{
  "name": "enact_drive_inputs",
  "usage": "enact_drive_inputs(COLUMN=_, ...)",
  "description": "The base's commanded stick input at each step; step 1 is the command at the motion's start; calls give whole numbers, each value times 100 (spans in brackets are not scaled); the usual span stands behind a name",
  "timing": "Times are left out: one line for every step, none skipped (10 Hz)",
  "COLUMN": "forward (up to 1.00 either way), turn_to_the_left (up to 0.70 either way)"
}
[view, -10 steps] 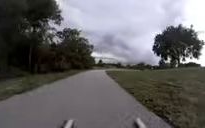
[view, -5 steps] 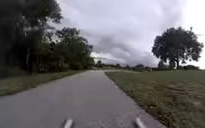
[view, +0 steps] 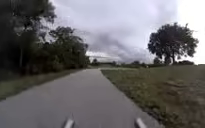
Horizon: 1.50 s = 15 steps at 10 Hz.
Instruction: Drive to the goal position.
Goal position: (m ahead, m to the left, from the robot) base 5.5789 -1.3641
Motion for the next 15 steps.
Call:
enact_drive_inputs(forward=85, turn_to_the_left=34)
enact_drive_inputs(forward=85, turn_to_the_left=24)
enact_drive_inputs(forward=85, turn_to_the_left=14)
enact_drive_inputs(forward=85, turn_to_the_left=3)
enact_drive_inputs(forward=85, turn_to_the_left=0)
enact_drive_inputs(forward=85, turn_to_the_left=0)
enact_drive_inputs(forward=85, turn_to_the_left=0)
enact_drive_inputs(forward=85, turn_to_the_left=0)
enact_drive_inputs(forward=85, turn_to_the_left=0)
enact_drive_inputs(forward=85, turn_to_the_left=0)
enact_drive_inputs(forward=85, turn_to_the_left=0)
enact_drive_inputs(forward=85, turn_to_the_left=0)
enact_drive_inputs(forward=85, turn_to_the_left=0)
enact_drive_inputs(forward=85, turn_to_the_left=0)
enact_drive_inputs(forward=85, turn_to_the_left=0)
